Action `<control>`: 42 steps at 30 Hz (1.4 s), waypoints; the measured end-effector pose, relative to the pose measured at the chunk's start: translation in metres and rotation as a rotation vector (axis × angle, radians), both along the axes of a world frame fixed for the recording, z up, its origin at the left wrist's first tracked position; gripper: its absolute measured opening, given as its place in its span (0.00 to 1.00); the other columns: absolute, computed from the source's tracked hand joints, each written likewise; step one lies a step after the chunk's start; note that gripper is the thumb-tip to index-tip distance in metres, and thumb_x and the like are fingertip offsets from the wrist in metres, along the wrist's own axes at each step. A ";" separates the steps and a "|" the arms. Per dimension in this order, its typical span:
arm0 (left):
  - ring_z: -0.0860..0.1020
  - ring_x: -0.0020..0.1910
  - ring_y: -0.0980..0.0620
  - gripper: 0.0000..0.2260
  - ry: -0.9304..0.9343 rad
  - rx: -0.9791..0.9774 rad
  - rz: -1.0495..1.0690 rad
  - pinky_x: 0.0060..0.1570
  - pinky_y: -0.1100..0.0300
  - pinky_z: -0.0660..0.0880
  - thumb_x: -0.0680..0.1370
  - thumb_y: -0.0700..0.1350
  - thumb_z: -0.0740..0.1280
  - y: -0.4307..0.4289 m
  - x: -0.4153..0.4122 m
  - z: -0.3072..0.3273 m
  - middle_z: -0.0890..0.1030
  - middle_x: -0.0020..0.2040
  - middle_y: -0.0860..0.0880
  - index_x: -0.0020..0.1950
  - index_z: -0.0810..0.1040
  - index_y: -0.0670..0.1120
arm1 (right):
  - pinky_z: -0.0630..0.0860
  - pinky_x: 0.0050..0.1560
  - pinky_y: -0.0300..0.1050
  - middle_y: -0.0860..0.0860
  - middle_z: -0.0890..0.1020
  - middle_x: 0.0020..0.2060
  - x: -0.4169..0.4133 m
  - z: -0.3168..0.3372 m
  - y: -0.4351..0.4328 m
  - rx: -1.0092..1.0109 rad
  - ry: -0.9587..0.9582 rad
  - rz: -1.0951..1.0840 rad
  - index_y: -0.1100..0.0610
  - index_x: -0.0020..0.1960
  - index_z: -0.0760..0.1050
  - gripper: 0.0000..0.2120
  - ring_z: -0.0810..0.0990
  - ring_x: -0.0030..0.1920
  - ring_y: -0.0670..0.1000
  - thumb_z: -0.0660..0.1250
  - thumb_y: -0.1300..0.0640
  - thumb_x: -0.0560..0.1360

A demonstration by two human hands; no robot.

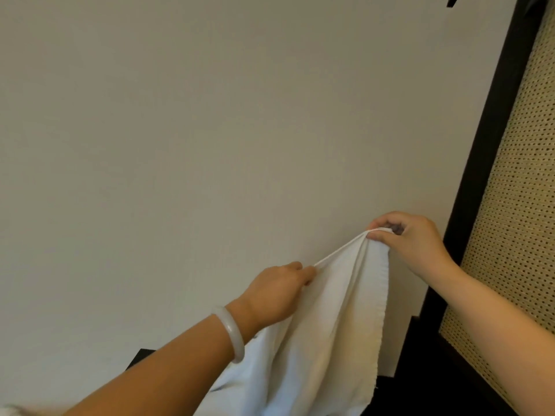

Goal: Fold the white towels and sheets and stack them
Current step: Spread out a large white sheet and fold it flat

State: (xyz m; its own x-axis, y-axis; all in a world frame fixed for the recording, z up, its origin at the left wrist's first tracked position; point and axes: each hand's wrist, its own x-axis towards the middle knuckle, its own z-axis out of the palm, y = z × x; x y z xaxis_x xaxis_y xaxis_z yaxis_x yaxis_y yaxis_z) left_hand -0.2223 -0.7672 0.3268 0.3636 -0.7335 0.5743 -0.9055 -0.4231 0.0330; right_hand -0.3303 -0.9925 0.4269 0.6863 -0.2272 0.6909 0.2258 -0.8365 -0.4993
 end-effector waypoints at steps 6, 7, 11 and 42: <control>0.77 0.49 0.46 0.12 0.293 0.017 -0.108 0.48 0.56 0.72 0.76 0.41 0.59 0.005 -0.027 -0.063 0.77 0.53 0.48 0.55 0.80 0.50 | 0.71 0.37 0.28 0.45 0.83 0.37 0.012 -0.005 -0.004 0.031 -0.005 -0.034 0.50 0.40 0.83 0.07 0.77 0.37 0.37 0.75 0.61 0.72; 0.77 0.49 0.46 0.13 0.325 0.018 -0.094 0.47 0.59 0.70 0.77 0.40 0.59 0.005 -0.030 -0.076 0.76 0.54 0.48 0.55 0.80 0.51 | 0.70 0.37 0.27 0.45 0.82 0.36 0.014 -0.005 -0.004 0.037 -0.018 -0.042 0.50 0.39 0.83 0.08 0.77 0.36 0.36 0.75 0.61 0.72; 0.75 0.55 0.45 0.15 0.479 0.030 -0.020 0.50 0.61 0.67 0.79 0.36 0.58 0.002 -0.045 -0.118 0.72 0.62 0.45 0.59 0.80 0.48 | 0.69 0.35 0.24 0.44 0.81 0.36 0.017 -0.004 -0.006 0.054 -0.037 -0.068 0.52 0.40 0.83 0.06 0.75 0.35 0.33 0.75 0.62 0.72; 0.79 0.48 0.42 0.08 0.211 -0.307 0.222 0.46 0.57 0.66 0.80 0.40 0.66 0.090 0.065 0.054 0.79 0.43 0.42 0.47 0.80 0.35 | 0.72 0.35 0.39 0.41 0.81 0.35 -0.015 0.006 -0.057 -0.037 0.107 -0.362 0.44 0.43 0.81 0.03 0.78 0.37 0.41 0.73 0.52 0.75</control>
State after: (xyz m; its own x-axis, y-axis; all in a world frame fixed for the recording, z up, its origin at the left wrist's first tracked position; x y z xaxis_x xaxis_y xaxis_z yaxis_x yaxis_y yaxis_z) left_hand -0.1572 -0.6774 0.3806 0.6260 -0.4310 0.6499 -0.7536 -0.5485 0.3622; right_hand -0.3454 -1.0497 0.4329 0.6350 -0.4447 0.6317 -0.1395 -0.8703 -0.4724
